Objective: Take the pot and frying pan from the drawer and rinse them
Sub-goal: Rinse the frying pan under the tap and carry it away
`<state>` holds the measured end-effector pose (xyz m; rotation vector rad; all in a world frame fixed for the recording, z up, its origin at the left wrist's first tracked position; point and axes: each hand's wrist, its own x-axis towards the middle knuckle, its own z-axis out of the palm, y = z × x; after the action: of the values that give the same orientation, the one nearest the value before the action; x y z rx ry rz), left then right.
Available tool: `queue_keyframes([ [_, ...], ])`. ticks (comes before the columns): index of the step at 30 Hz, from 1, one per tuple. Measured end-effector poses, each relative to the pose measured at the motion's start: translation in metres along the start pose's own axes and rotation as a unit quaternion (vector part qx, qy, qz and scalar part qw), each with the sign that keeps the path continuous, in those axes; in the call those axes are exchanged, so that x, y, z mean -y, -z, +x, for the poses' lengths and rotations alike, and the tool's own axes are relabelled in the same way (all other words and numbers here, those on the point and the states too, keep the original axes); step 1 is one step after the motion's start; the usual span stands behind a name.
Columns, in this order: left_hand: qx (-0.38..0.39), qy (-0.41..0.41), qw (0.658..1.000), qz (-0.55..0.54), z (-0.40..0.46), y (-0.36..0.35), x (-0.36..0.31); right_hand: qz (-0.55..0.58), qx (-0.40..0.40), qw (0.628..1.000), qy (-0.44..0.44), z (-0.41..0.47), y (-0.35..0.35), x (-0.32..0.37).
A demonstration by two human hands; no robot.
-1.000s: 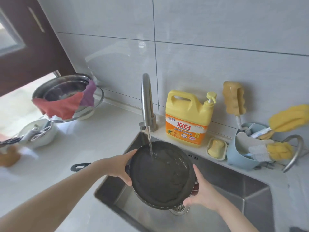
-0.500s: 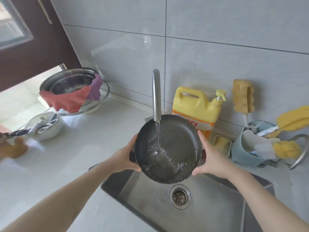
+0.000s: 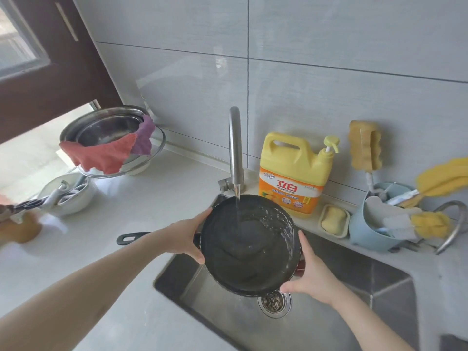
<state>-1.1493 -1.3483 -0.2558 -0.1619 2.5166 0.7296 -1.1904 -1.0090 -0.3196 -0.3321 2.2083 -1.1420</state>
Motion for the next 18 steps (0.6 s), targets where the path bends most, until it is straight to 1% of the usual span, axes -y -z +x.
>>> queue_keyframes([
  [4,-0.062,-0.019,0.998,0.026,0.011,-0.016,-0.006,-0.012,-0.041,0.998,0.045,0.004,0.011,-0.004],
  [8,-0.118,-0.043,0.991,0.041,0.023,-0.038,-0.022,-0.036,-0.073,0.995,0.05,-0.007,0.032,-0.012],
  [11,-0.183,-0.074,0.979,0.046,0.031,-0.056,-0.033,-0.045,-0.126,0.989,0.059,-0.021,0.043,-0.019],
  [15,-0.282,-0.162,0.945,0.027,0.039,-0.08,-0.041,-0.096,-0.217,0.969,0.07,-0.04,0.054,-0.028],
  [18,-0.373,-0.192,0.907,0.039,0.037,-0.091,-0.057,-0.146,-0.271,0.947,0.097,-0.05,0.063,-0.035],
])
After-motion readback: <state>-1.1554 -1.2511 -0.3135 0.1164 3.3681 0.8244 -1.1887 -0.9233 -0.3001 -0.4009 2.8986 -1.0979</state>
